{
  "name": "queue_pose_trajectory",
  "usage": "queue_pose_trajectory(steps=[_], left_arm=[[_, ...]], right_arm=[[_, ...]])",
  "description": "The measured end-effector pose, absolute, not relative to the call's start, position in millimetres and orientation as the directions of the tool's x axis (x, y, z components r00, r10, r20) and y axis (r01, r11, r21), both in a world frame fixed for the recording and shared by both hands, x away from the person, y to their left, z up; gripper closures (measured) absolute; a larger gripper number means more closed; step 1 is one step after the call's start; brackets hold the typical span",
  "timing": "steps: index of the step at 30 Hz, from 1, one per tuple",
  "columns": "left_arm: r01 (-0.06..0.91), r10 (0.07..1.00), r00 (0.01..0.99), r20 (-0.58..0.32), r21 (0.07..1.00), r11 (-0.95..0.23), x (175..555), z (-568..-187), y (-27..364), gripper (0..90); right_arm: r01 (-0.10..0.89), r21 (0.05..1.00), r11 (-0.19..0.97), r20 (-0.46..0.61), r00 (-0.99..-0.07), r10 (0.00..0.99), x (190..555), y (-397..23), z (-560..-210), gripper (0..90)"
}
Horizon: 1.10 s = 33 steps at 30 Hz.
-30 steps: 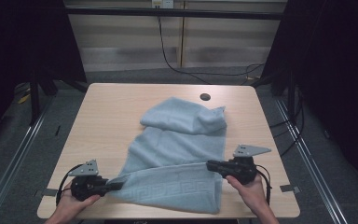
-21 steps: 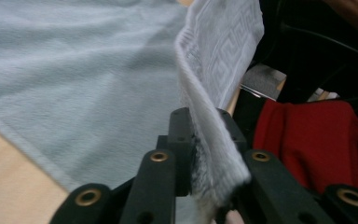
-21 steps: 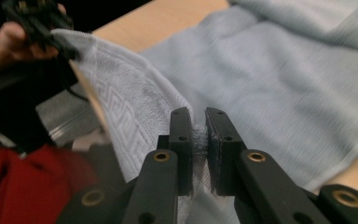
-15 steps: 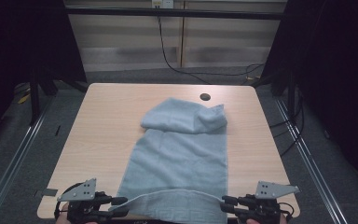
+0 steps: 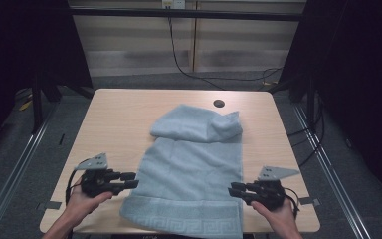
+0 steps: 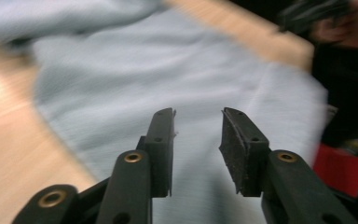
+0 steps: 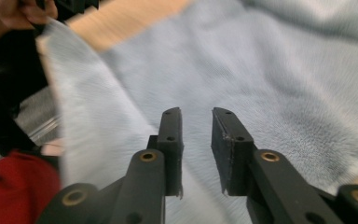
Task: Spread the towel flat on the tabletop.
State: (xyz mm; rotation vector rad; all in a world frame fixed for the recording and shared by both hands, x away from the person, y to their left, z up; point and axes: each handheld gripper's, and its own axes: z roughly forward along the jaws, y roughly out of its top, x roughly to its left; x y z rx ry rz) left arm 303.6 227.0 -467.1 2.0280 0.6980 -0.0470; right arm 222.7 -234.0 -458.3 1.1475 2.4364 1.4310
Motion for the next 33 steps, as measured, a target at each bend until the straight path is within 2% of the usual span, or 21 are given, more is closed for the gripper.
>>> queue_pose_trajectory(steps=[3, 7, 11, 18, 21, 23, 24, 26, 29, 31, 33], left_arm=[[0.491, 0.485, 0.836, -0.256, 0.742, -0.455, 312.3, -487.7, 209.5, 61.7], [0.442, 0.438, 0.874, -0.208, 0.716, -0.541, 295.6, -500.6, 197.9, 61.6], [0.445, 0.415, 0.879, -0.234, 0.714, -0.541, 275.9, -500.2, 206.7, 61.0], [0.407, 0.374, 0.903, -0.213, 0.707, -0.579, 236.4, -496.7, 214.4, 49.6], [0.422, 0.376, 0.897, -0.232, 0.704, -0.571, 232.2, -496.6, 215.3, 49.0], [0.428, 0.384, 0.893, -0.234, 0.703, -0.568, 233.1, -496.6, 215.2, 49.2], [0.435, 0.393, 0.889, -0.235, 0.705, -0.561, 233.7, -496.7, 214.2, 49.4], [0.439, 0.397, 0.886, -0.238, 0.705, -0.557, 237.9, -496.5, 213.3, 49.4], [0.447, 0.412, 0.878, -0.243, 0.725, -0.525, 249.6, -491.7, 212.9, 49.5], [0.468, 0.437, 0.863, -0.254, 0.729, -0.499, 263.0, -488.8, 211.5, 49.9], [0.474, 0.466, 0.851, -0.243, 0.737, -0.481, 278.2, -486.4, 207.9, 50.3]], right_arm=[[0.590, 0.737, 0.329, 0.259, -0.696, 0.669, 244.0, -223.3, -476.4, 71.5], [0.615, 0.699, 0.365, 0.257, -0.692, 0.675, 252.4, -215.3, -490.7, 70.8], [0.615, 0.675, 0.406, 0.240, -0.705, 0.668, 232.7, -210.7, -497.6, 68.0], [0.589, 0.678, 0.439, 0.267, -0.754, 0.600, 182.4, -208.9, -491.7, 64.0], [0.586, 0.673, 0.451, 0.308, -0.776, 0.550, 168.2, -205.8, -491.6, 67.3], [0.563, 0.678, 0.472, 0.316, -0.803, 0.505, 161.6, -201.8, -487.7, 77.3], [0.546, 0.688, 0.477, 0.312, -0.817, 0.485, 158.9, -199.8, -485.6, 77.1], [0.539, 0.705, 0.460, 0.327, -0.823, 0.463, 157.2, -198.8, -482.0, 71.7], [0.543, 0.713, 0.444, 0.294, -0.806, 0.514, 163.8, -203.6, -476.1, 66.4], [0.562, 0.714, 0.417, 0.295, -0.782, 0.549, 178.5, -210.3, -476.2, 60.1], [0.581, 0.710, 0.398, 0.289, -0.756, 0.587, 199.4, -217.2, -478.5, 58.3]])
